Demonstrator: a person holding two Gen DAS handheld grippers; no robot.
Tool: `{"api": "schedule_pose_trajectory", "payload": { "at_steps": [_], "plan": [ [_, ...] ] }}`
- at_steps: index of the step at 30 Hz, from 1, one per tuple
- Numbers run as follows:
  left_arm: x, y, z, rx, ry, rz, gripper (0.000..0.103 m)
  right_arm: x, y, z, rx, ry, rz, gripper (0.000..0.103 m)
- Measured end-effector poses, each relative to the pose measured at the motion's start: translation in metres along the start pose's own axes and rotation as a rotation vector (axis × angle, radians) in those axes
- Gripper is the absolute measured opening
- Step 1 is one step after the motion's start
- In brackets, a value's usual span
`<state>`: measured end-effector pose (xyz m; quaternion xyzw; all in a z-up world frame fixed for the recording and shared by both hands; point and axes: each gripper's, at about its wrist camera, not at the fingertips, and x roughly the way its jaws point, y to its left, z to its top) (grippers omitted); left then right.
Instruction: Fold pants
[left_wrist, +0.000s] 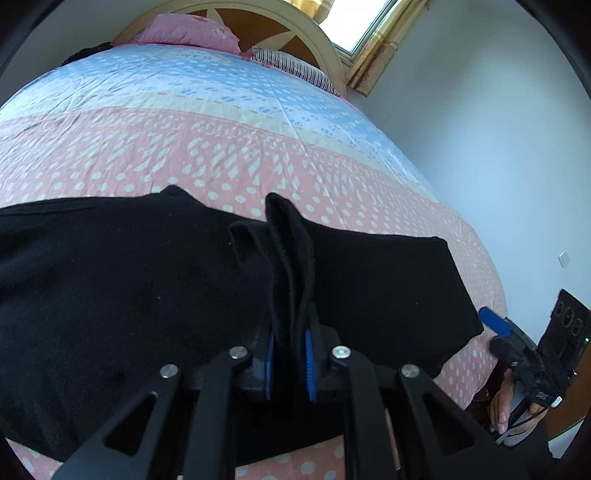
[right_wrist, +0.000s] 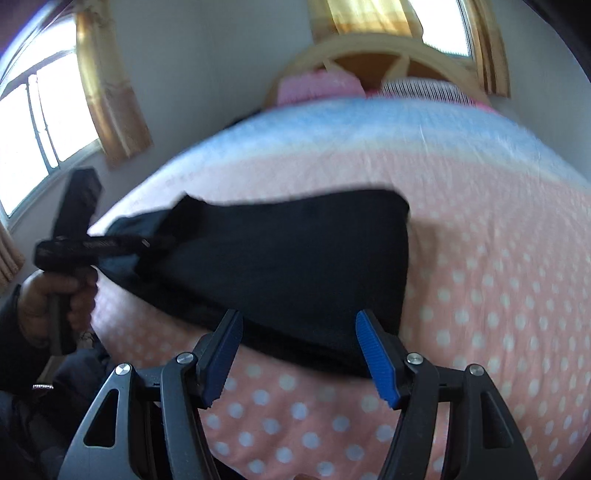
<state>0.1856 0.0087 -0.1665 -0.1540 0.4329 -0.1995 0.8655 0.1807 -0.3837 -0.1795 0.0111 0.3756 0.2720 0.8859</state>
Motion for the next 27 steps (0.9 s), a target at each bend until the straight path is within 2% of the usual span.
{"api": "schedule_pose_trajectory", "payload": {
  "at_steps": [4,5,6,10,12,13,18,20,22,24,27],
  "plan": [
    [-0.003,0.003,-0.001,-0.001,-0.003,0.015,0.024,-0.008,-0.003,0.0,-0.008,-0.009,0.021,0.065],
    [-0.006,0.003,-0.001,0.004,-0.008,0.028,0.028,-0.009,-0.005,-0.001,0.0,-0.017,0.027,0.065],
    [-0.01,0.002,-0.001,0.009,-0.021,0.043,0.033,-0.011,-0.007,-0.001,0.011,-0.025,0.031,0.065],
    [-0.023,0.003,0.007,0.016,-0.081,0.065,0.039,-0.025,-0.003,0.007,0.015,-0.098,0.027,0.065],
    [-0.025,0.005,0.013,0.016,-0.115,0.083,0.053,-0.027,0.007,0.014,-0.006,-0.121,0.028,0.065],
    [-0.024,0.005,0.017,0.025,-0.126,0.103,0.055,-0.025,0.011,0.017,-0.017,-0.12,0.031,0.065],
    [-0.004,0.007,0.023,0.071,-0.068,0.271,0.058,-0.001,0.038,0.027,-0.079,-0.073,0.068,0.066],
    [0.003,0.009,0.018,0.095,-0.04,0.312,0.062,0.019,0.044,0.023,-0.099,-0.001,0.064,0.066],
    [0.002,0.009,0.015,0.115,-0.056,0.313,0.063,0.034,0.045,0.016,-0.112,0.061,0.032,0.066],
    [-0.003,0.013,0.012,0.114,-0.059,0.293,0.063,0.028,0.048,0.012,-0.147,0.024,0.022,0.066],
    [-0.018,0.021,0.015,0.104,-0.077,0.281,0.063,0.018,0.048,0.011,-0.124,-0.006,0.056,0.066]
  ]
}}
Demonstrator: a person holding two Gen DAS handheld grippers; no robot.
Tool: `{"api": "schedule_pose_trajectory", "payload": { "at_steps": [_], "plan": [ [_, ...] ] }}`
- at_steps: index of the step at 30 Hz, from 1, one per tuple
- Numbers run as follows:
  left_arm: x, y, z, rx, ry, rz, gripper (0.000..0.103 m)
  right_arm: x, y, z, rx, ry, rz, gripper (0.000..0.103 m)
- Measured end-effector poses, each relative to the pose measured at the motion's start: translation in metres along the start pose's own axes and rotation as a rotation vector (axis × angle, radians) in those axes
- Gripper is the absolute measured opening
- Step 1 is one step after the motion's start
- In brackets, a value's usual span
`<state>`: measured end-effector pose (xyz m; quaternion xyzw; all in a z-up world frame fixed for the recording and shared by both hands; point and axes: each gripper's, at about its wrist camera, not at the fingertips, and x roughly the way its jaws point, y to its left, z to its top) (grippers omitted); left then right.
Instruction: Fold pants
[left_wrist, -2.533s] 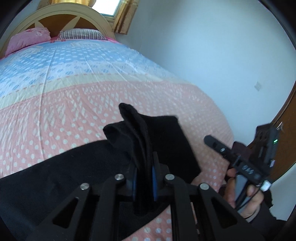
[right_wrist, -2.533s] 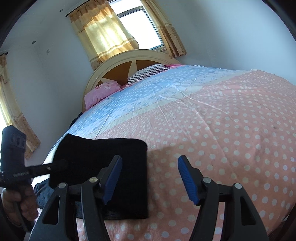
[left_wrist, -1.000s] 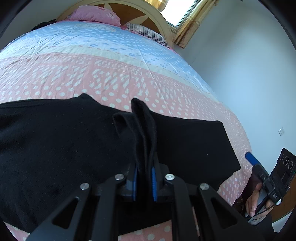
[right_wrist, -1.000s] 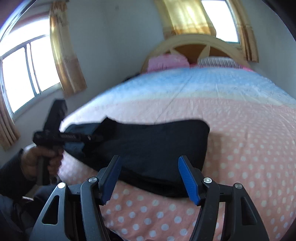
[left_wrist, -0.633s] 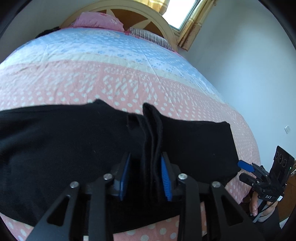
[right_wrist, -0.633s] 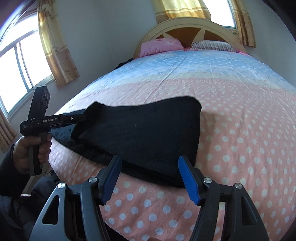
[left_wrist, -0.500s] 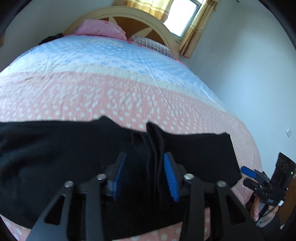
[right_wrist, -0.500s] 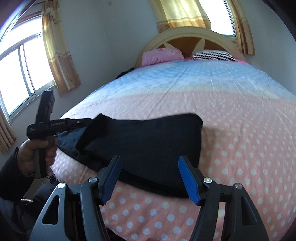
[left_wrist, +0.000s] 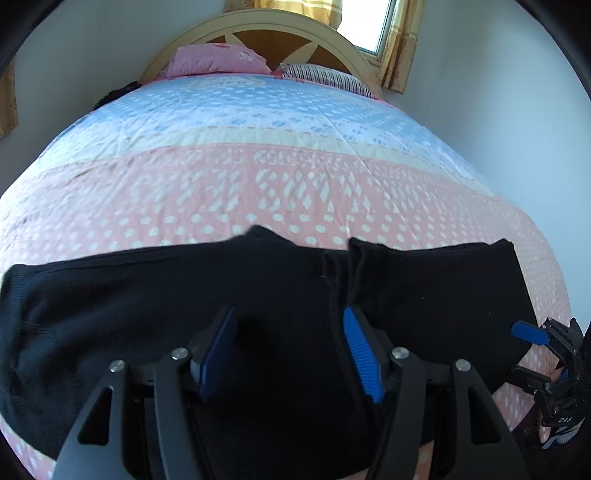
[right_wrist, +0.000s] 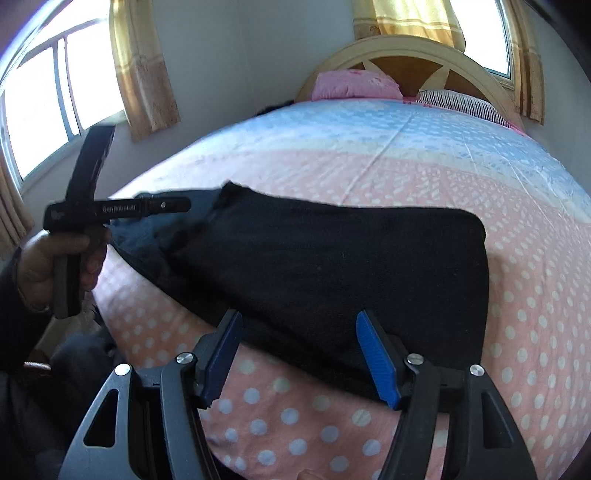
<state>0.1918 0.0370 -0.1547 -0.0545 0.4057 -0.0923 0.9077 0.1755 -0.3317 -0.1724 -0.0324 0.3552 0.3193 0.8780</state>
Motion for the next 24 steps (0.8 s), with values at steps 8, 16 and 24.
{"api": "schedule_pose_trajectory", "payload": {
  "at_steps": [8,16,24],
  "plan": [
    [-0.065,0.101,-0.009,-0.028,-0.087,0.221,0.074,-0.001,0.021,0.005,-0.037,-0.039,0.02,0.066],
    [-0.086,0.206,-0.041,-0.302,-0.066,0.153,0.071,0.01,0.048,0.002,-0.121,-0.038,0.023,0.066],
    [-0.066,0.208,-0.044,-0.357,-0.049,0.097,0.053,0.006,0.042,0.0,-0.084,-0.052,0.031,0.066]
  ]
}}
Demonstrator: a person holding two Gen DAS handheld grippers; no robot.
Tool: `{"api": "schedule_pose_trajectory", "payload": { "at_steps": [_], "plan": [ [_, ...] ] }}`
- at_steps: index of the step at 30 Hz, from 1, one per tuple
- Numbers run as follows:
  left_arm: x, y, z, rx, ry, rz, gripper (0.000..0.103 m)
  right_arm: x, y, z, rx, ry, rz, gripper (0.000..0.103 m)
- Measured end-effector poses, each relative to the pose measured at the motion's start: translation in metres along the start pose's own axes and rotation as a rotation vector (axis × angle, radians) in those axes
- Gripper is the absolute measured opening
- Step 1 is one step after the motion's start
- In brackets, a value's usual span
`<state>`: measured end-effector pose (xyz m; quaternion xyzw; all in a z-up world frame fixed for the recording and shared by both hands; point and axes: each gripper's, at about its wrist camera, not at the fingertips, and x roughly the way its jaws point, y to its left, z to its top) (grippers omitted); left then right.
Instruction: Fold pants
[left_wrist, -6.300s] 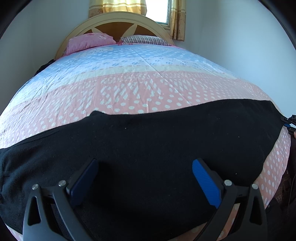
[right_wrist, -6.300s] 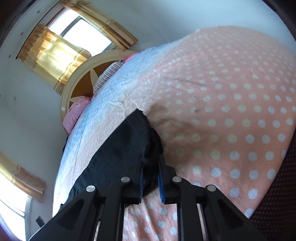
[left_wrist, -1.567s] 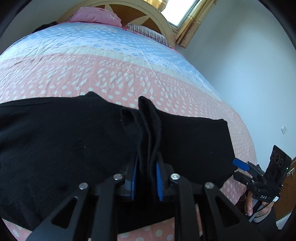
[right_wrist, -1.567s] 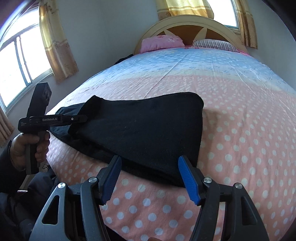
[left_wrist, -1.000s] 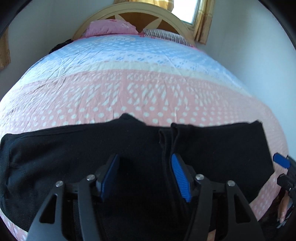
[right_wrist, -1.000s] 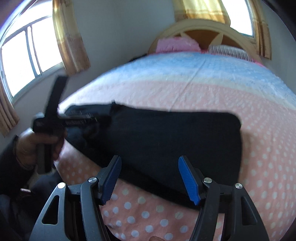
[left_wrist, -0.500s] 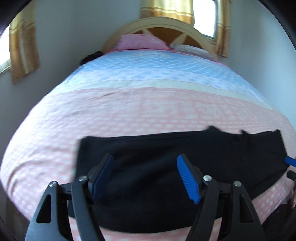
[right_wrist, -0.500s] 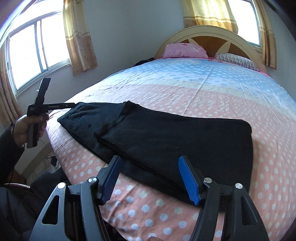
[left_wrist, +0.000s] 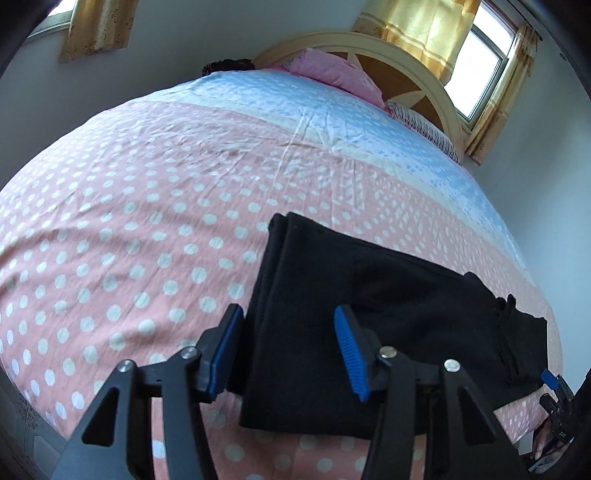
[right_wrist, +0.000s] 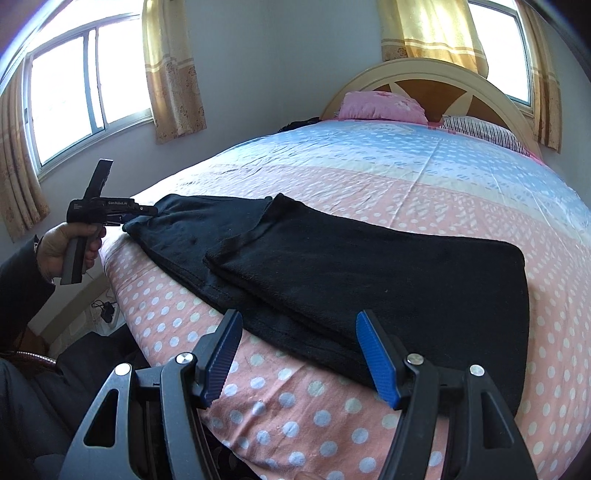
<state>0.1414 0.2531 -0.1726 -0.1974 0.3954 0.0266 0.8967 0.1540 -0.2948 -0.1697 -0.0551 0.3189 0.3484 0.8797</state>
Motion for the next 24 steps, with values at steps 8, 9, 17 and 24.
{"api": "schedule_pose_trajectory", "payload": {
  "at_steps": [8,9,17,24],
  "plan": [
    [0.0081,0.0035,0.0061,0.033,-0.012,0.028,0.055,-0.0044,-0.0055,0.0008,0.031,-0.02,0.004,0.066],
    [0.008,0.0045,0.0068,0.032,-0.004,0.024,0.053,-0.0044,-0.0054,0.0008,0.031,-0.02,0.004,0.066],
    [0.0083,0.0067,0.0076,0.021,0.027,-0.038,0.036,-0.0061,-0.0045,0.0005,0.027,-0.022,0.007,0.066],
    [0.0091,0.0044,0.0062,0.041,0.004,-0.012,0.039,-0.0081,-0.0066,0.0005,0.037,-0.028,0.005,0.066]
  ]
}}
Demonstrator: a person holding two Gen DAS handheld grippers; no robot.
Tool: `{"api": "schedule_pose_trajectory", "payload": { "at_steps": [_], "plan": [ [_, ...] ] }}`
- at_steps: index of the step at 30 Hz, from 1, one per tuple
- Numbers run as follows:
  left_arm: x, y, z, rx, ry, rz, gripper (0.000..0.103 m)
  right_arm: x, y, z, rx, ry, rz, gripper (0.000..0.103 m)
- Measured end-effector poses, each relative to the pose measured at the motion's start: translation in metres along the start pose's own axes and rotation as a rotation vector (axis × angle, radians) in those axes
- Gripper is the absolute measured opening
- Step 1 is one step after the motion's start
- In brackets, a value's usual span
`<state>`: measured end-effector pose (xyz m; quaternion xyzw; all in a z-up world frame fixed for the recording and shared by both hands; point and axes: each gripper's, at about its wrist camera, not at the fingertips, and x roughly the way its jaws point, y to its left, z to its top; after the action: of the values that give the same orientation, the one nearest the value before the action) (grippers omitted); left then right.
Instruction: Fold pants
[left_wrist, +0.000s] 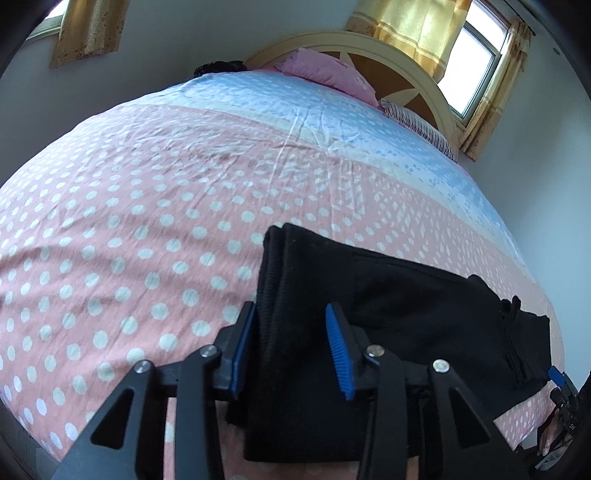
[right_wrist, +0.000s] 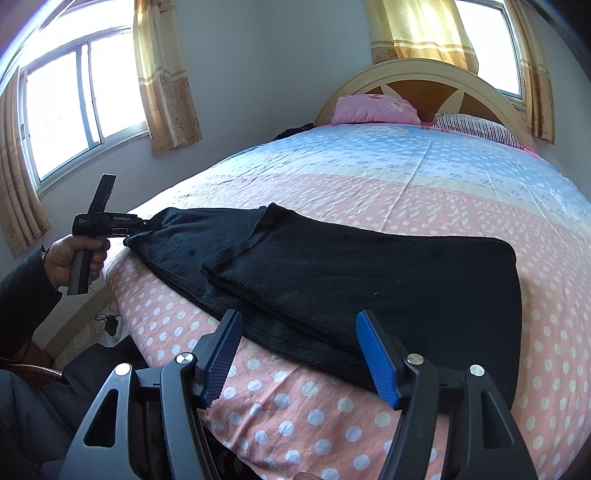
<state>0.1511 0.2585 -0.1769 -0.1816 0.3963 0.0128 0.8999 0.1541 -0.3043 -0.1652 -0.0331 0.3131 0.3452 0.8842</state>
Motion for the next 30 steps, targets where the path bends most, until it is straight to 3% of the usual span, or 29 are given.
{"api": "schedule_pose_trajectory", "payload": {
  "at_steps": [3,6,10,18,30],
  "plan": [
    [-0.002,0.004,0.005,-0.036,0.038,-0.075,0.021,-0.003,0.0,0.001,-0.001,-0.007,-0.006,0.066],
    [-0.01,0.005,0.009,-0.069,0.043,-0.115,0.019,-0.006,-0.003,0.003,0.006,-0.02,-0.017,0.066],
    [-0.037,-0.009,0.015,-0.071,-0.019,-0.169,0.019,-0.01,-0.012,0.005,0.037,-0.039,-0.035,0.066],
    [-0.083,-0.096,0.033,0.059,-0.086,-0.293,0.019,-0.023,-0.025,0.01,0.095,-0.081,-0.061,0.066],
    [-0.088,-0.229,0.047,0.198,-0.025,-0.488,0.019,-0.048,-0.071,0.014,0.251,-0.166,-0.165,0.066]
  ]
}}
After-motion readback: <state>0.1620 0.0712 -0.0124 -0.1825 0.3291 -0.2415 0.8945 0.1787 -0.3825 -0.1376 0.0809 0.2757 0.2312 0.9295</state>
